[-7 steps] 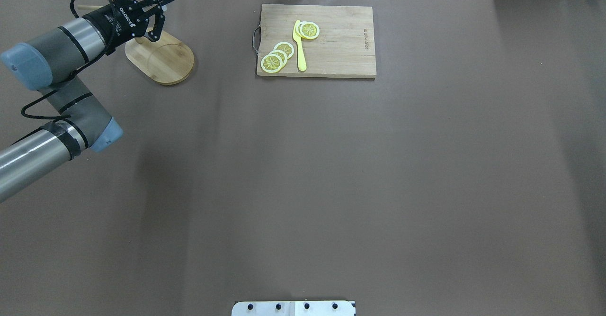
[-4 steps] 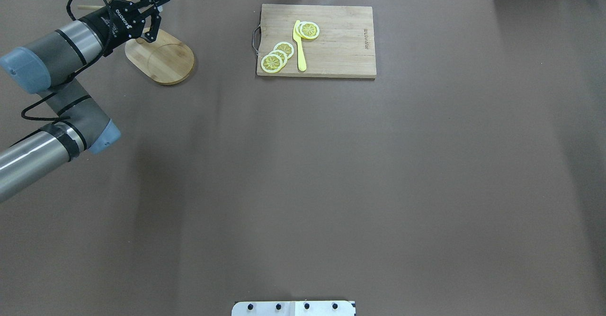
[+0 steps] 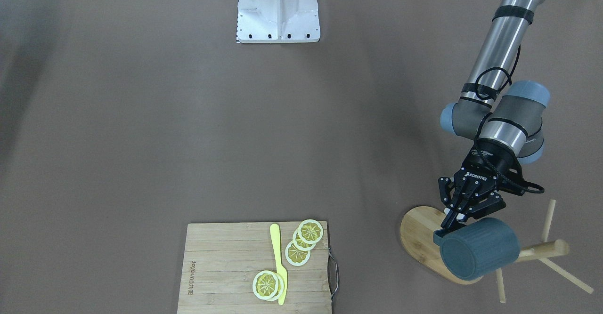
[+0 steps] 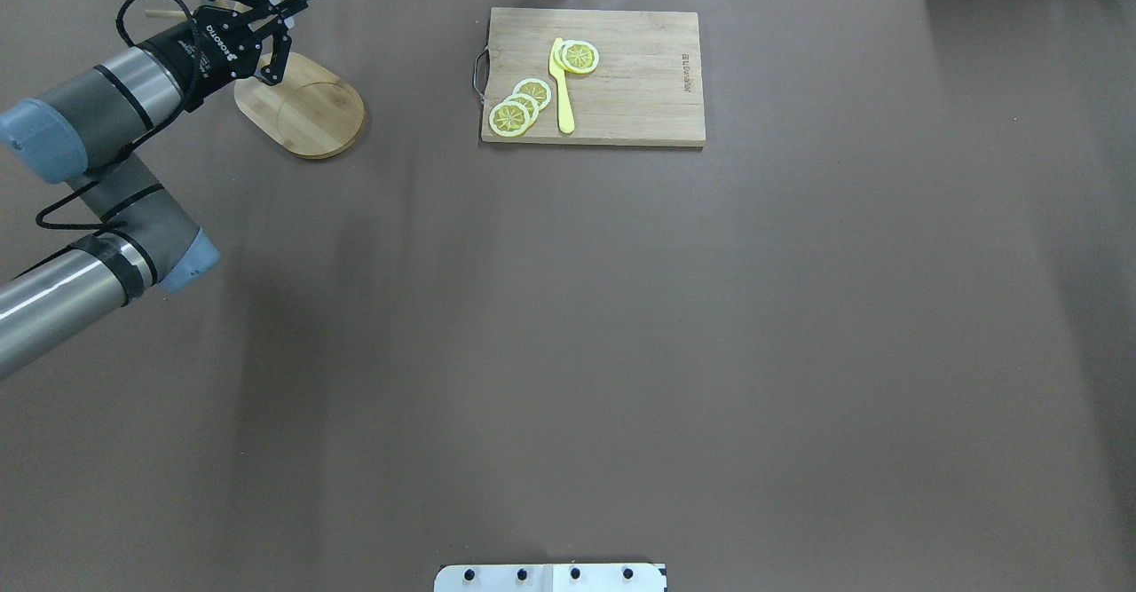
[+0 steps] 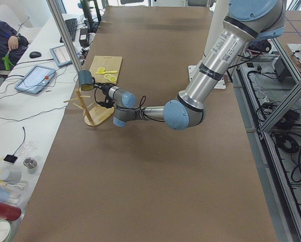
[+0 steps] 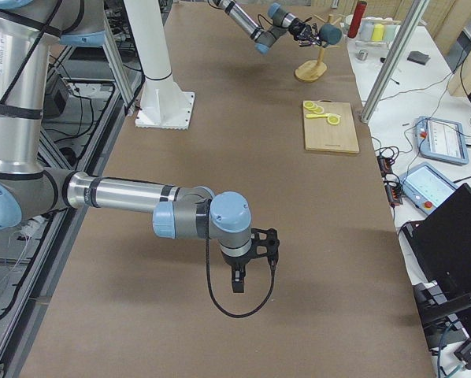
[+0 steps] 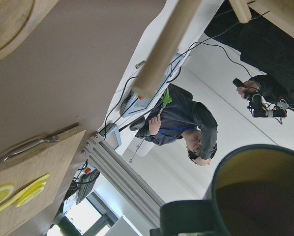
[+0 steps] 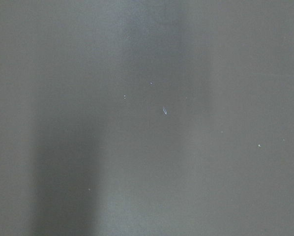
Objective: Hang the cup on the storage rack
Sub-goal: 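Hook the blue mug's handle onto a peg of the wooden stand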
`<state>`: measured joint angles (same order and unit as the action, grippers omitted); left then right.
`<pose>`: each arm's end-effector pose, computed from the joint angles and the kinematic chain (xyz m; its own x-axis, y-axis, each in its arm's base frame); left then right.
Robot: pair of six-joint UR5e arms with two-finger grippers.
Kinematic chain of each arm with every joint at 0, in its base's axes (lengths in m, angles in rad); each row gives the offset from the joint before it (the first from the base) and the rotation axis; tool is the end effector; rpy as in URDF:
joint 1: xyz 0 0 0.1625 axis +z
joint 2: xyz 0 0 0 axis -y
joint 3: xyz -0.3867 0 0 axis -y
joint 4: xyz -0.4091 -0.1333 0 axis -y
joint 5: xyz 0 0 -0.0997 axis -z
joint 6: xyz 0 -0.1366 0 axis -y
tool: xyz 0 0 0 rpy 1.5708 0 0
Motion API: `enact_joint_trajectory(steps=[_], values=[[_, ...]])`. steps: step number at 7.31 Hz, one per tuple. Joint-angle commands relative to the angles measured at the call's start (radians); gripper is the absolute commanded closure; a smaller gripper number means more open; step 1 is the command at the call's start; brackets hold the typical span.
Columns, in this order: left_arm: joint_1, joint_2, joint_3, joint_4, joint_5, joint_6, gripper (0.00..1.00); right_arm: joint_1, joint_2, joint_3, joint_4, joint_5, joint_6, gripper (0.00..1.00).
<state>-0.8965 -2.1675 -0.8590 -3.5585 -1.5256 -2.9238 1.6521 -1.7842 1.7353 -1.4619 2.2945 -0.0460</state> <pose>0.3433 -0.6529 0.3936 -0.8283 -0.5259 -0.1932 -0.0068 0.3542 -0.9351 0.0778 -0.4275 0.6566 0.7530 -0.0245 0.6575 -0.0465 0.9948 0.0903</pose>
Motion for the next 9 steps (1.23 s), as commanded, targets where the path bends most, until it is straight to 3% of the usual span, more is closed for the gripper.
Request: enact_joint_trajectory(steps=[1,3,9], values=[[-0.001,0.000,0.018,-0.020,-0.001,0.000,1.00,0.000,0.002,0.000,0.000,0.000,0.000,0.00],[-0.001,0.002,0.070,-0.086,-0.002,0.000,1.00,0.000,0.000,0.000,0.000,0.000,0.000,0.00],[-0.016,0.002,0.086,-0.091,-0.010,-0.006,1.00,0.000,0.000,0.000,0.000,0.002,0.000,0.00]])
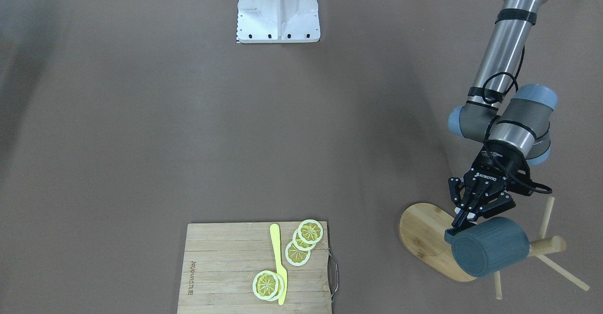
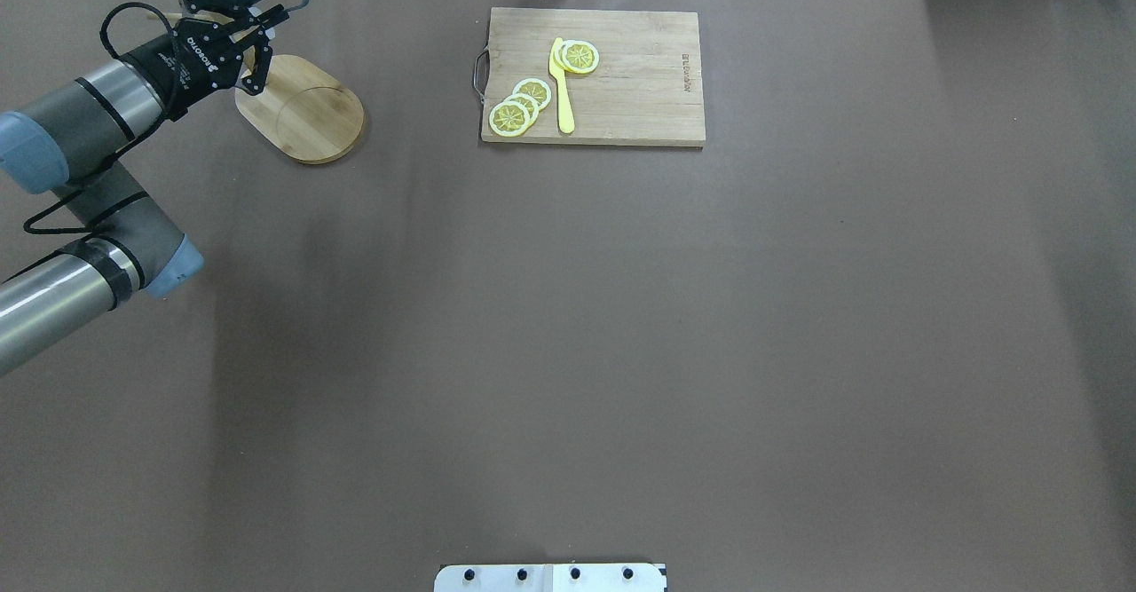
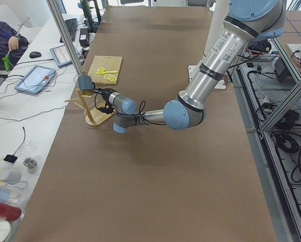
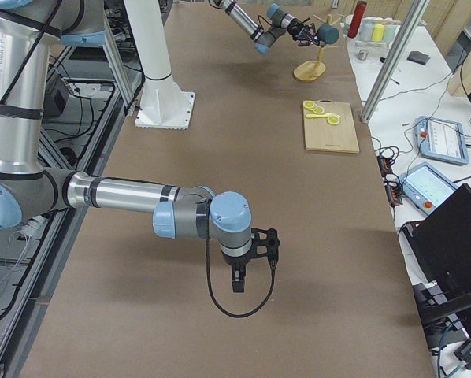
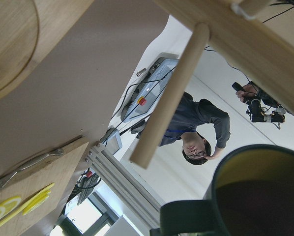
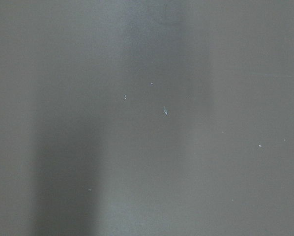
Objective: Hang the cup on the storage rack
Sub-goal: 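Hook the blue mug's handle onto a peg of the wooden stand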
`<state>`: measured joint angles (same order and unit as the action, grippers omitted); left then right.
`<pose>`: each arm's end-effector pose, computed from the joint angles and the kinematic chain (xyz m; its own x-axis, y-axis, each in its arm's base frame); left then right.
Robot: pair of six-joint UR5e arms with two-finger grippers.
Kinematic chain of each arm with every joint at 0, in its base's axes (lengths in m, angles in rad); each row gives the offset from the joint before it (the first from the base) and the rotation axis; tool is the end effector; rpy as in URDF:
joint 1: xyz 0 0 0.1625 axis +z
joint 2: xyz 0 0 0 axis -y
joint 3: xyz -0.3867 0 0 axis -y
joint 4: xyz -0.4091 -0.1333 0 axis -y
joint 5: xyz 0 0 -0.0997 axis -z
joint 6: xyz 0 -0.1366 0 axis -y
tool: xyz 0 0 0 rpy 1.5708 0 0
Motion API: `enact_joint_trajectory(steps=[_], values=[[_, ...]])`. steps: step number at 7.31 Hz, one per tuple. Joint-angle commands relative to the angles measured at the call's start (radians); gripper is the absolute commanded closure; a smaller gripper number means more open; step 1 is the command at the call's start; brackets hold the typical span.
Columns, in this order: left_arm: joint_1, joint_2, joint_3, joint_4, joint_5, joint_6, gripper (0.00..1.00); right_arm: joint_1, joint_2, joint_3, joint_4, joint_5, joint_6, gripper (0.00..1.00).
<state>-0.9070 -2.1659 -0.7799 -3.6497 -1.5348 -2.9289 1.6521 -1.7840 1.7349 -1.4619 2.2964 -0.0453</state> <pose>0.3331 -0.6502 0.4255 -0.8300 -0.5244 -0.1901 -0.0144 0.3608 -0.9325 0.0776 -0.4275 0.6566 0.7518 -0.0238 0.6590 -0.0471 0.9949 0.0897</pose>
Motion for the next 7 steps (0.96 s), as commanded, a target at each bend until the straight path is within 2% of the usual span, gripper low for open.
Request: enact_joint_trajectory(steps=[1,3,4,5,7], values=[[-0.007,0.000,0.016,0.000,-0.001,-0.001,1.00,0.000,0.000,0.000,0.000,0.000,-0.001,0.00],[-0.007,-0.002,0.019,0.000,0.001,-0.001,1.00,0.000,0.000,0.000,0.000,0.000,-0.001,0.00],[-0.007,0.000,0.019,0.000,0.001,-0.001,0.86,0.000,0.002,0.000,0.000,0.000,-0.001,0.00],[-0.007,-0.002,0.019,0.000,0.002,0.001,0.03,0.000,0.002,0.000,0.000,0.000,-0.001,0.00],[-0.006,-0.002,0.015,0.002,0.004,0.002,0.01,0.000,0.002,0.000,0.000,0.000,-0.001,0.00]])
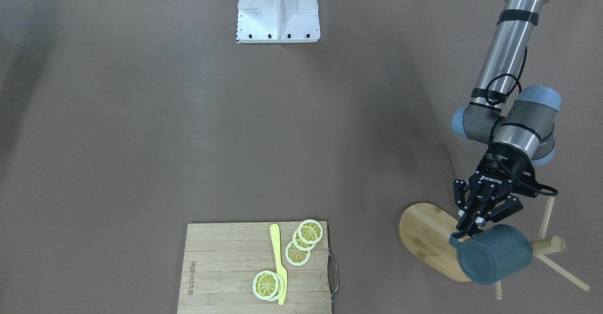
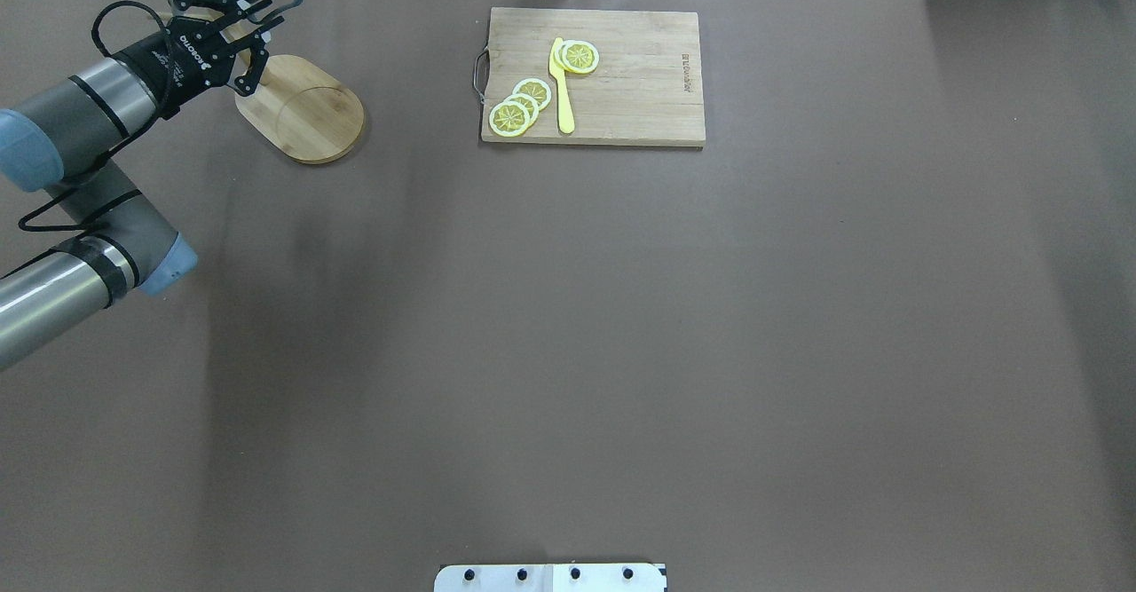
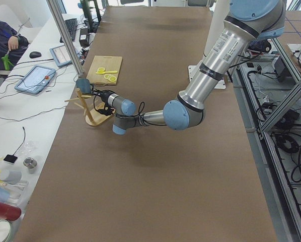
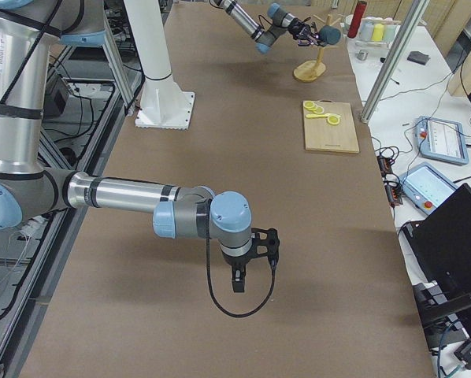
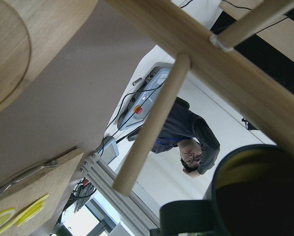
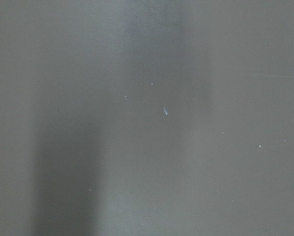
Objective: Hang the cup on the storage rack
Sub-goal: 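Open the left gripper and pull it back from the hung mug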
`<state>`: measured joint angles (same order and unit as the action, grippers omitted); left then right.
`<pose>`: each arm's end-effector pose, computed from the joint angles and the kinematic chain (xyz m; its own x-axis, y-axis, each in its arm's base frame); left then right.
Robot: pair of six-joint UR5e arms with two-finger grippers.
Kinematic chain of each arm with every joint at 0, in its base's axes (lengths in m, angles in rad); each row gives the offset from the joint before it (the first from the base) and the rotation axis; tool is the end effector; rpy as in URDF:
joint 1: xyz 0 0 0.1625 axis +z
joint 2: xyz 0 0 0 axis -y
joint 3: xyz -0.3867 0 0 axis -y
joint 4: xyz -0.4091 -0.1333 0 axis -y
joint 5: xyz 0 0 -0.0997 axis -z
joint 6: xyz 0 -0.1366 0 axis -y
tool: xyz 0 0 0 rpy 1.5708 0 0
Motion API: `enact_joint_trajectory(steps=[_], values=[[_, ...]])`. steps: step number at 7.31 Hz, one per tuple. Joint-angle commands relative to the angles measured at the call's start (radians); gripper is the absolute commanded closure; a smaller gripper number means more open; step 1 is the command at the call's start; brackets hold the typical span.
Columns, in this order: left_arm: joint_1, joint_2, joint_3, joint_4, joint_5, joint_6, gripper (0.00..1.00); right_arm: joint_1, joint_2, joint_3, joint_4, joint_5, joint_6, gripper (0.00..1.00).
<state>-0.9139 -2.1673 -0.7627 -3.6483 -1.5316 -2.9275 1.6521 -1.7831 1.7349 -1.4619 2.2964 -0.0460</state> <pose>0.3291 -0.6539 0.4332 -0.8333 -0.5183 -0.1921 -0.0006 0.3484 -0.9373 0.0777 -0.4280 0.6562 0.7518 -0.0251 0.6589 -0.0465 0.9948 0.0911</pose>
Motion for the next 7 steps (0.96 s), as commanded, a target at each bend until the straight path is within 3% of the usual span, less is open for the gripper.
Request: enact_joint_trajectory(steps=[1,3,7], values=[[0.001,0.000,-0.007,0.001,-0.001,0.001,0.01,0.000,-0.001,0.000,-0.002,0.000,0.002,0.00],[0.001,0.006,-0.053,-0.001,-0.004,0.005,0.01,0.000,-0.001,-0.003,-0.002,0.000,0.000,0.00],[0.012,0.124,-0.281,-0.003,-0.007,0.010,0.01,0.000,-0.001,-0.005,-0.002,0.002,0.000,0.00]])
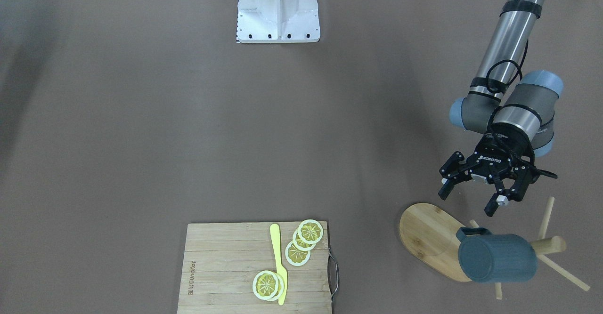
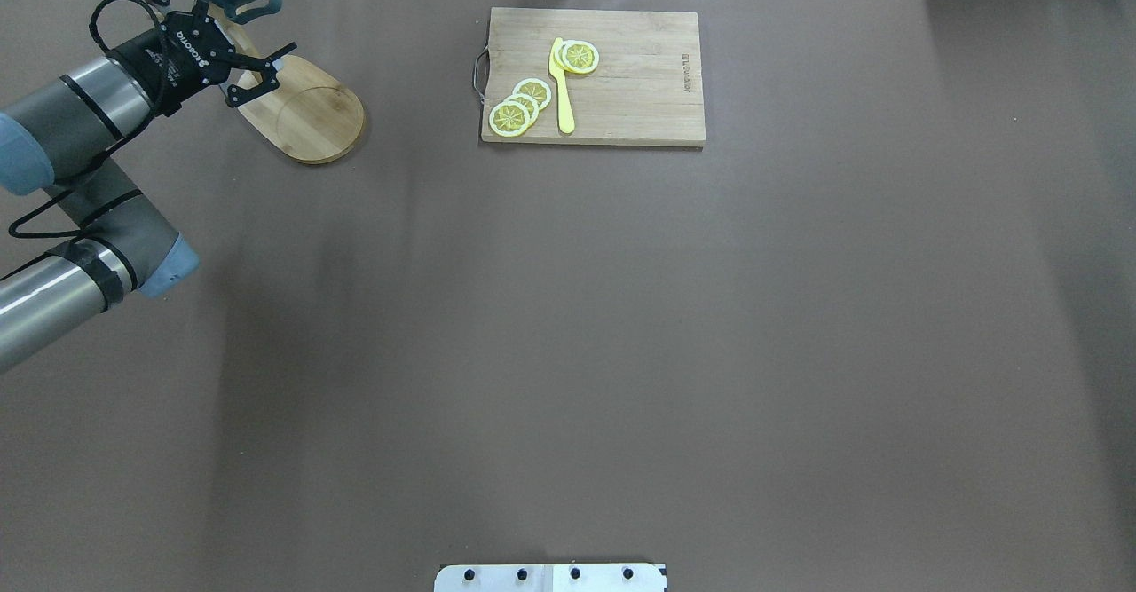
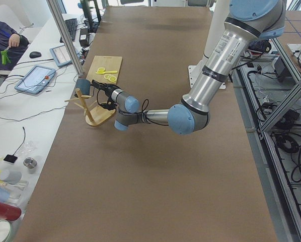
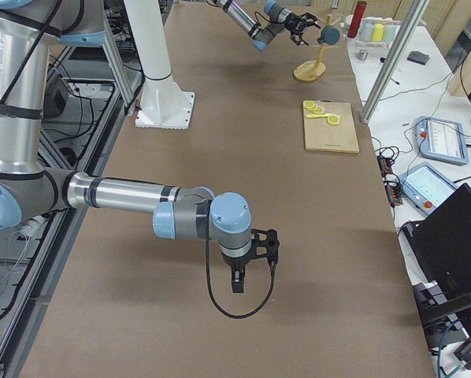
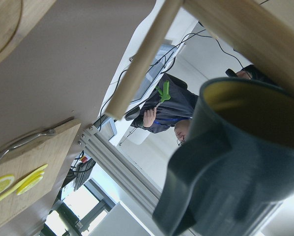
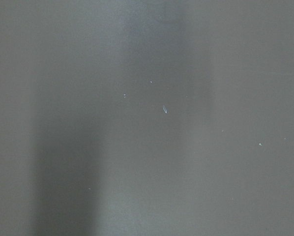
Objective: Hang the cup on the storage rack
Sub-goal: 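Open the left gripper and pull it back from the hung mug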
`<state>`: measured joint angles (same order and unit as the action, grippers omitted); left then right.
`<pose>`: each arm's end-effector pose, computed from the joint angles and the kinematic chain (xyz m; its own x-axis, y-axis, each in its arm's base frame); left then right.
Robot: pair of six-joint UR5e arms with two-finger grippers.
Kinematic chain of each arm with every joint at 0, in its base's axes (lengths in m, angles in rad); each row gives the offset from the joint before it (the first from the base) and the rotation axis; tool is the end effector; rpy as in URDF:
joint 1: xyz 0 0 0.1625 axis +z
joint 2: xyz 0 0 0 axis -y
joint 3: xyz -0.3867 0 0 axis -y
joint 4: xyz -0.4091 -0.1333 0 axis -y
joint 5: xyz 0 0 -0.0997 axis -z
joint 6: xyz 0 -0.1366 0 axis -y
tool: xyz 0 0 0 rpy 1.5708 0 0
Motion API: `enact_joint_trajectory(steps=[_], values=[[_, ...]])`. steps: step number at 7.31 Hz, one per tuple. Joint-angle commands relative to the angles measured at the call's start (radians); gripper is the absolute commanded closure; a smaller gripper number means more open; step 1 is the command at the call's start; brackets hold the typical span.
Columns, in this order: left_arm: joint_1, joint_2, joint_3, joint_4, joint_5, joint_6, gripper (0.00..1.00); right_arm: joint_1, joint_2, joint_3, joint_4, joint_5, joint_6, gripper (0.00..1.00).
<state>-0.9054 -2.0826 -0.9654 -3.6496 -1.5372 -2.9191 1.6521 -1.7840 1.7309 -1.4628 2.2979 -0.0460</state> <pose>0.3123 -0.6213 0.3916 -0.8402 -0.5083 -0.1888 -0.0648 0.4398 -0.8958 0.0774 -0.4270 0.6586 0.7505 -0.0215 0.6605 -0.0466 0.9953 0.0853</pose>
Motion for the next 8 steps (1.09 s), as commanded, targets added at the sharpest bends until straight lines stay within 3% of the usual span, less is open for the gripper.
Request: enact_joint_trajectory(steps=[1,4,8], values=[[0.003,0.071,-0.157,0.000,-0.015,0.014,0.01,0.000,0.000,-0.001,-0.001,0.000,0.000,0.00],[0.006,0.143,-0.291,0.013,-0.125,0.338,0.01,0.000,-0.006,-0.001,-0.001,0.002,0.000,0.00],[0.000,0.268,-0.389,0.083,-0.462,0.994,0.01,0.000,-0.009,0.001,-0.001,-0.005,0.000,0.00]])
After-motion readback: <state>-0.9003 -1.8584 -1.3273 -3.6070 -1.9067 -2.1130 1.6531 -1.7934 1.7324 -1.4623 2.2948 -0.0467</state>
